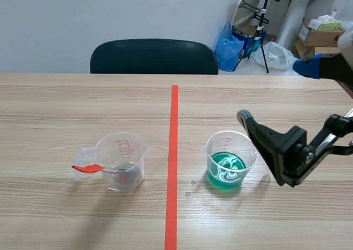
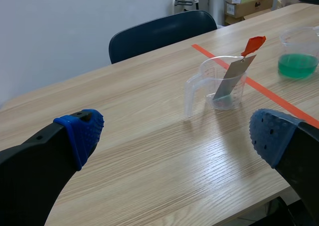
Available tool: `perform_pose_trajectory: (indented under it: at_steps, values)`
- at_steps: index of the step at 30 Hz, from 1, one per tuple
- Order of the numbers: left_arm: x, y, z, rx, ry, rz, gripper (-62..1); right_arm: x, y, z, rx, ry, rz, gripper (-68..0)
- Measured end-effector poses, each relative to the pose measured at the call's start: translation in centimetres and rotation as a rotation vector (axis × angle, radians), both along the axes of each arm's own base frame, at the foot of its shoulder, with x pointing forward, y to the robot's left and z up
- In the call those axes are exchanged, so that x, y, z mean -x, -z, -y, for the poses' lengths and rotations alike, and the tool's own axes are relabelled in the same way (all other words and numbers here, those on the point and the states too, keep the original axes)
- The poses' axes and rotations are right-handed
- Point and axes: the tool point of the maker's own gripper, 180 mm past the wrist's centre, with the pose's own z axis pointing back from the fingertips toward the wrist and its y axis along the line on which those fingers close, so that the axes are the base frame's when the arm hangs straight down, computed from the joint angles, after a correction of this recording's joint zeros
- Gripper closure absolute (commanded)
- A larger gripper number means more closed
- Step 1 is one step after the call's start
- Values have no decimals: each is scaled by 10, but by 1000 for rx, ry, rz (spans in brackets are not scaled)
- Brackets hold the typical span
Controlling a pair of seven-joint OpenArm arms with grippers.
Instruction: Do the redox reaction experiment
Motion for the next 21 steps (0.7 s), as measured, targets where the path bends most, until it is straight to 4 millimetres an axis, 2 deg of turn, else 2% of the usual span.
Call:
perform_pose_trajectory:
  at_steps: [12, 16, 21]
  values:
    - [-1, -2, -2, 6, -9, 7, -623, -1, -6, -6, -11, -38, 21, -679]
    - [-1, -2, -2, 6, -9, 7, -623, 3, -5, -15, -12, -85, 10, -679]
    - [-1, -2, -2, 6, -11, 8, -623, 8, -4, -39, -2, -189, 12, -679]
